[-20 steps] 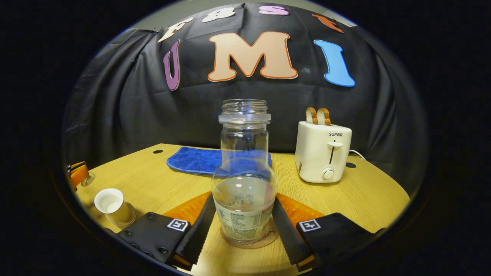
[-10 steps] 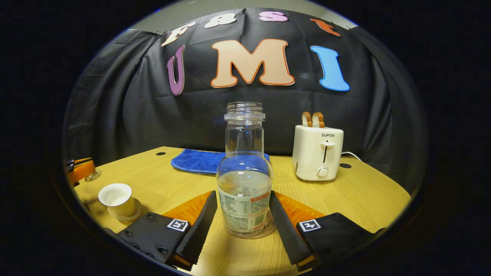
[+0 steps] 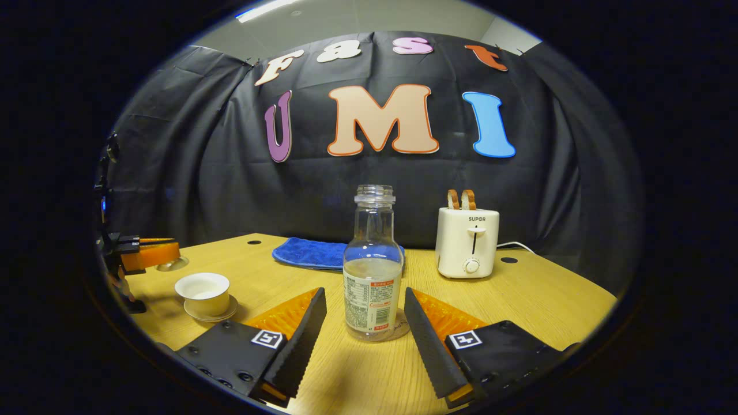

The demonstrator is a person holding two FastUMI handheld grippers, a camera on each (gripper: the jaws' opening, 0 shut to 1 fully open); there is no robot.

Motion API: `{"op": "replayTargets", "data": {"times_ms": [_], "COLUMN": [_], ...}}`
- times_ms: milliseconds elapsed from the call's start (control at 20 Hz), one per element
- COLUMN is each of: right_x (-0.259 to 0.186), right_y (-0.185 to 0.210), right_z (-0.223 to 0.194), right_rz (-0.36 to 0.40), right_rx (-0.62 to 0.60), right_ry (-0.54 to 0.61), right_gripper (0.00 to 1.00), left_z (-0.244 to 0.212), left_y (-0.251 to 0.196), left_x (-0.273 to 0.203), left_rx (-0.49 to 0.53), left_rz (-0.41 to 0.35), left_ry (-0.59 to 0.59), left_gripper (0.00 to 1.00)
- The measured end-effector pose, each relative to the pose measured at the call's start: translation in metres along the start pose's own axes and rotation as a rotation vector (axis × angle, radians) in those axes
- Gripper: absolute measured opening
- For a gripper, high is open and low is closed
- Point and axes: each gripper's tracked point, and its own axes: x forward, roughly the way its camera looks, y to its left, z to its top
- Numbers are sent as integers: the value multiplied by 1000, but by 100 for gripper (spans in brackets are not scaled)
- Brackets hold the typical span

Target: Open the teacup lid with one hand, grasp the water bottle and pour water into the teacup with the other hand; after pouring, place the water bottle on the coaster and then close the teacup lid.

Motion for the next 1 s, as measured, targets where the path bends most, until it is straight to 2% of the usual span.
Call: {"op": "replayTargets", "data": {"times_ms": [100, 300, 400, 600, 750, 900, 1000], "right_x": [-11, -20, -22, -28, -30, -30, -30], "right_y": [-2, -4, -2, -7, -7, -9, -9], "right_z": [6, 7, 8, 9, 9, 9, 10], "right_rz": [9, 34, 45, 27, 27, 17, 18], "right_rx": [28, 29, 29, 29, 29, 29, 29], "right_ry": [-35, -49, -49, -50, -48, -49, -48], "right_gripper": [91, 85, 91, 88, 85, 90, 88], "left_z": [0, 1, 0, -4, -13, -14, -16], "left_y": [-11, -38, -49, -71, -78, -84, -85], "left_x": [6, 15, 18, 23, 26, 27, 26], "left_rx": [3, -1, 9, 27, 55, 77, 86], "left_rz": [-37, -141, -178, -258, -286, -309, -315], "left_ry": [2, -3, 1, 27, 78, 96, 102], "left_gripper": [28, 28, 28, 28, 28, 28, 28]}}
